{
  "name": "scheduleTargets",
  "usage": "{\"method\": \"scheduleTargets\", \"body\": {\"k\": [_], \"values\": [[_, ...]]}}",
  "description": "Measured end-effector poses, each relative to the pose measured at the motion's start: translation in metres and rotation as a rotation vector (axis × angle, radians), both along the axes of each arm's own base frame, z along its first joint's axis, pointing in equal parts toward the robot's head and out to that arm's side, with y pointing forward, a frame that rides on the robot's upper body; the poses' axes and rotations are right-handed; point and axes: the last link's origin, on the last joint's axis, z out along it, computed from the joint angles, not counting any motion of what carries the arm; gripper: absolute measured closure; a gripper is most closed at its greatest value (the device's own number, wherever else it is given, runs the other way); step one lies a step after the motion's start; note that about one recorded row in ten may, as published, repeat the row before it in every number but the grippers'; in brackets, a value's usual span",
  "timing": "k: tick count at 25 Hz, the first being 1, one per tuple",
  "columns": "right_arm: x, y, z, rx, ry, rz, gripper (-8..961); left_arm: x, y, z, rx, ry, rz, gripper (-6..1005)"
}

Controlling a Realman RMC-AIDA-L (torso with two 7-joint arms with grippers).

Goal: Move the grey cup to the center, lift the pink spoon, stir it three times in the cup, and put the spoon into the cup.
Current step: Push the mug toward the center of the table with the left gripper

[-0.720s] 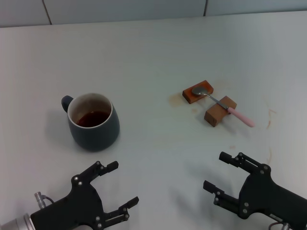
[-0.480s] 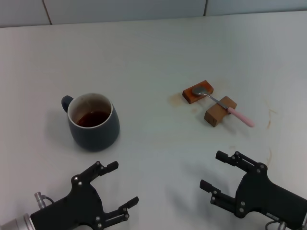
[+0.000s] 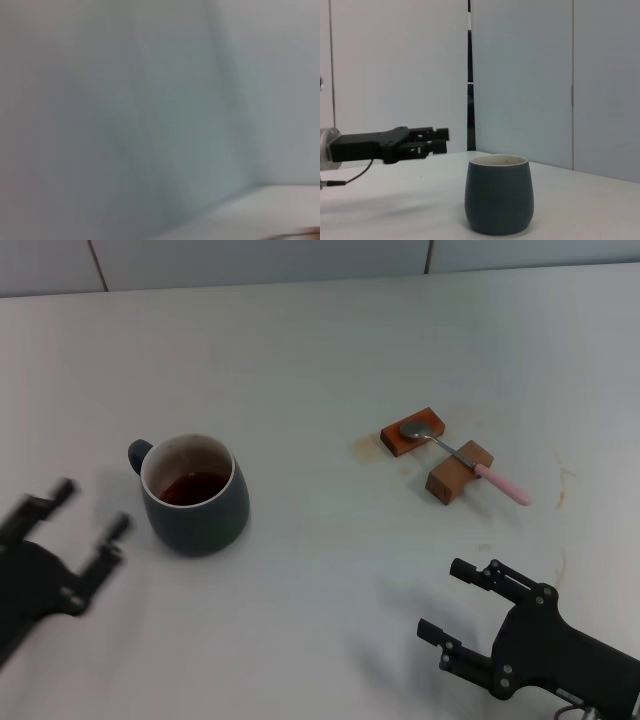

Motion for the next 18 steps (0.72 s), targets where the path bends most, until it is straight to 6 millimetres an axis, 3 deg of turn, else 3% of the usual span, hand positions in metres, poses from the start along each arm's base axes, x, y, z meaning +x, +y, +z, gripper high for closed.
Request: {"method": "scheduleTargets", "body": {"k": [2, 4, 11, 18], "values": [[0.000, -0.001, 0.000, 0.001, 0.003, 0.001, 227, -0.010, 0.006, 0.006, 0.136, 0.075, 0.076, 316], [-0.001, -0.001, 0.001, 0.002, 0.007, 0.002, 227, -0.011, 0.013, 0.000, 0.210, 0.179, 0.098, 371], [-0.001, -0.003, 0.005, 0.006, 0.024, 0.010, 227, 0.000, 0.028, -0.025, 0.237, 0.362, 0.098, 565], [-0.001, -0.005, 0.010, 0.020, 0.041, 0.012, 227, 0.015, 0.035, -0.044, 0.178, 0.368, 0.074, 792]]}}
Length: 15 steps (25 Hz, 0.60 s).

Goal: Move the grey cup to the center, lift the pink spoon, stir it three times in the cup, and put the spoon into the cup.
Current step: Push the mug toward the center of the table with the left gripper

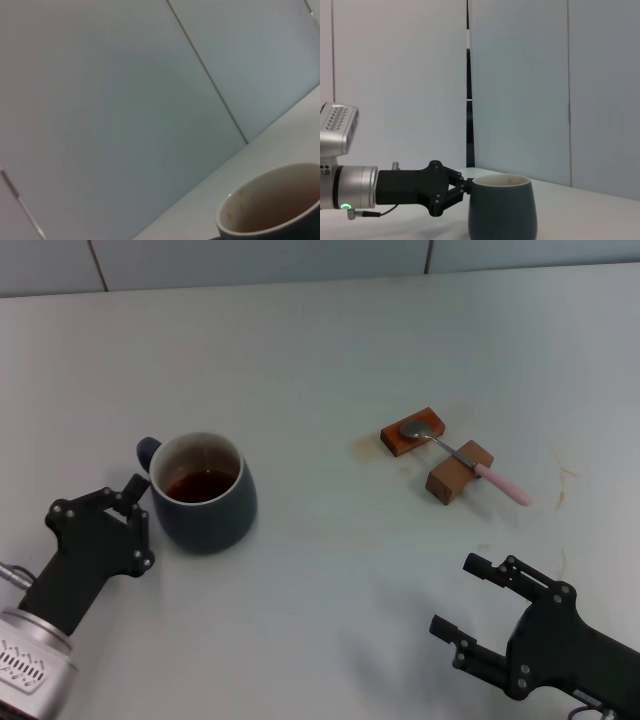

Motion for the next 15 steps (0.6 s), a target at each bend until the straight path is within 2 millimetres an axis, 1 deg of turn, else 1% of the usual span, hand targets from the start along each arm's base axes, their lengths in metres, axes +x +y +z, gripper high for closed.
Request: {"method": "scheduleTargets", "body": {"k": [6, 11, 12, 15], "values": [[0.001, -0.001, 0.001, 0.003, 0.004, -0.005, 226, 0.018, 0.004, -0.010, -0.032, -0.031, -0.037, 1001], [0.001, -0.001, 0.002, 0.006, 0.003, -0.006, 227, 0.037, 0.007, -0.025, -0.092, -0.050, -0.071, 981], [0.001, -0.001, 0.002, 0.006, 0.003, -0.006, 227, 0.044, 0.008, -0.031, -0.122, -0.052, -0.094, 977], [0.001, 0.000, 0.002, 0.007, 0.002, -0.005, 227, 0.053, 0.009, -0.039, -0.166, -0.052, -0.122, 966]]}}
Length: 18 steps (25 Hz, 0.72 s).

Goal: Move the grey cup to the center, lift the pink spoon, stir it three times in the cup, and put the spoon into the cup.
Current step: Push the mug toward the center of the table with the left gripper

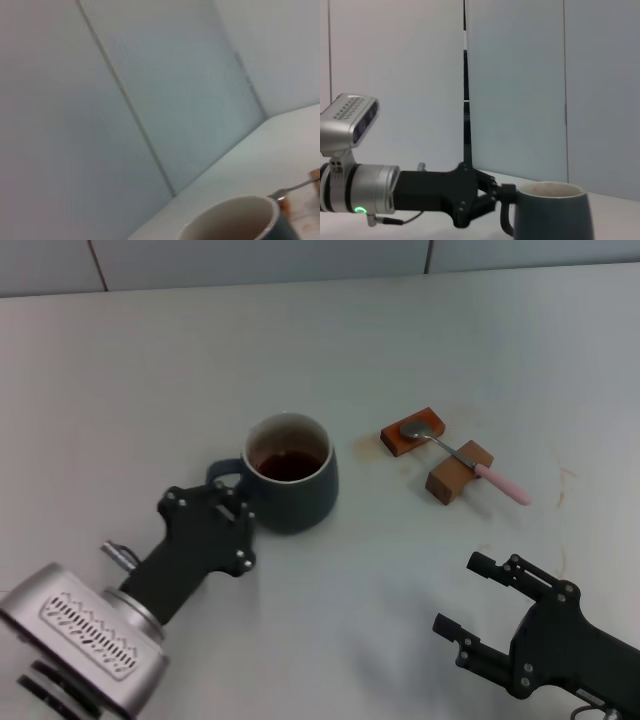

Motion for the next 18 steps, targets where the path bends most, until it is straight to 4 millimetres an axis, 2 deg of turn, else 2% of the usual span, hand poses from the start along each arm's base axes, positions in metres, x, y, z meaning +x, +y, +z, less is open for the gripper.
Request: {"method": "scheduleTargets", "body": {"k": [8, 11, 15, 16, 18], "values": [[0.000, 0.001, 0.000, 0.002, -0.001, -0.001, 229, 0.013, 0.007, -0.015, -0.099, -0.016, -0.007, 934], [0.000, 0.001, 0.001, 0.009, 0.001, -0.005, 229, 0.016, 0.004, -0.015, -0.100, -0.030, -0.031, 923], [0.001, 0.003, 0.003, 0.032, 0.006, -0.021, 230, 0.025, -0.016, -0.005, -0.081, -0.104, -0.157, 907], [0.003, 0.003, 0.005, 0.053, 0.016, -0.049, 230, 0.025, -0.016, -0.005, -0.081, -0.104, -0.157, 903], [0.005, 0.004, 0.007, 0.065, 0.029, -0.070, 231, 0.024, -0.029, 0.009, -0.042, -0.165, -0.215, 895]]}}
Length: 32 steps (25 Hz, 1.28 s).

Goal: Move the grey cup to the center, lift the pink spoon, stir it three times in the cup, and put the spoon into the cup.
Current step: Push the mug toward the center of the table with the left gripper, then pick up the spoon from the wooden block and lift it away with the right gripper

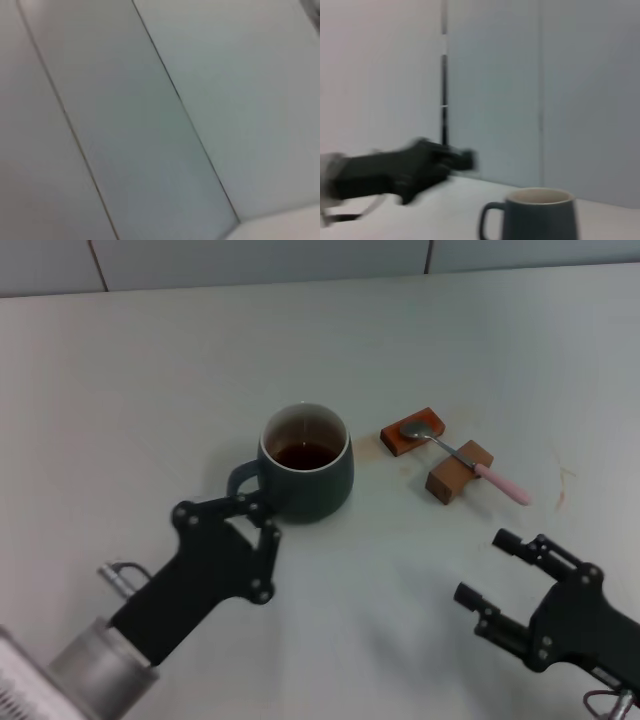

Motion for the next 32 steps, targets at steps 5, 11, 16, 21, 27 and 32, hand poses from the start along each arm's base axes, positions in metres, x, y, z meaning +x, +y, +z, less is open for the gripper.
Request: {"method": "scheduleTargets", "body": {"k": [5, 11, 16, 21, 27, 32], "values": [[0.006, 0.005, 0.018, -0.022, 0.169, -0.126, 232, -0.022, -0.003, 0.026, -0.078, -0.123, 0.032, 876], [0.012, 0.014, 0.037, -0.172, 0.357, -0.233, 233, -0.048, 0.012, 0.044, -0.275, -0.140, 0.104, 852], [0.016, 0.020, 0.045, -0.296, 0.453, -0.314, 234, -0.054, 0.014, 0.044, -0.299, -0.098, 0.120, 680], [0.025, 0.028, 0.048, -0.364, 0.522, -0.436, 235, -0.065, 0.016, 0.040, -0.319, -0.013, 0.152, 508], [0.041, 0.044, 0.048, -0.342, 0.550, -0.600, 236, -0.065, 0.015, 0.038, -0.309, -0.003, 0.151, 350], [0.045, 0.055, 0.046, -0.339, 0.545, -0.649, 236, -0.066, 0.013, 0.037, -0.306, 0.003, 0.152, 218]]}}
